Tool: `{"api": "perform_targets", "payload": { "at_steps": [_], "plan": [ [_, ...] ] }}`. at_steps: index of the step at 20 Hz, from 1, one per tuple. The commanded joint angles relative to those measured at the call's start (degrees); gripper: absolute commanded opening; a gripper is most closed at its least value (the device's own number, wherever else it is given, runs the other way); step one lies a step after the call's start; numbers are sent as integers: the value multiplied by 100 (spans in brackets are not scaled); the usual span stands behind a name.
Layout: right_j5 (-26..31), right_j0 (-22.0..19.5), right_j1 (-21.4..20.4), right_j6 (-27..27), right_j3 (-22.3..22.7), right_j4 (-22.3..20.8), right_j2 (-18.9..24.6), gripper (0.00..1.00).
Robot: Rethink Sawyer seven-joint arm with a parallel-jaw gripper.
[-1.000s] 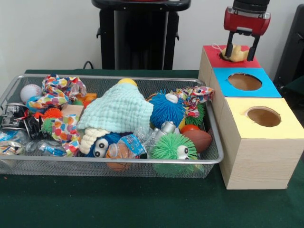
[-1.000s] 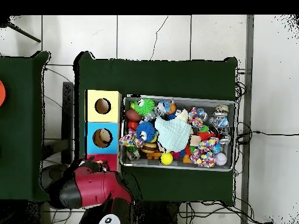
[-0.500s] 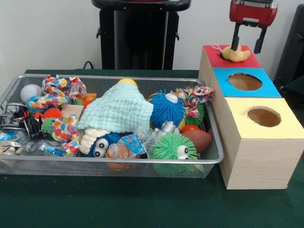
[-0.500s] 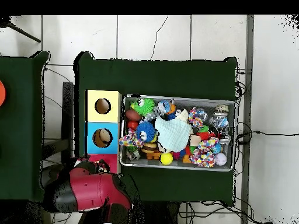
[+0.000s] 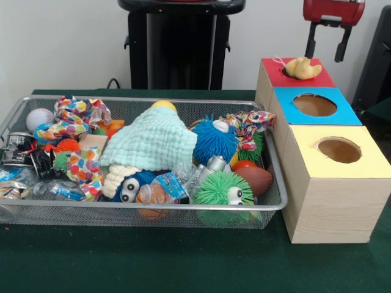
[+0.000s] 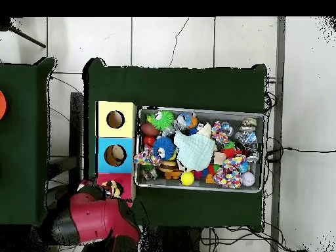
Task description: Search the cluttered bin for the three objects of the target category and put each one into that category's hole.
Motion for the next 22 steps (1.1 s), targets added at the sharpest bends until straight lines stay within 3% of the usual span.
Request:
{"api": "perform_targets", "payload": {
  "at_steps": [1, 2, 3, 9, 17, 22],
  "plan": [
    [412, -37, 67, 696, 290, -4, 81, 100],
    [407, -1, 67, 758, 350, 30, 75, 100],
    [396, -62, 27, 771, 526, 87, 146, 0],
    [365, 57, 18, 835, 673, 19, -2, 0],
    [322, -209, -11, 691, 935, 102, 235, 0],
    [-295, -110, 411, 852, 1046, 30, 252, 0]
  ]
}}
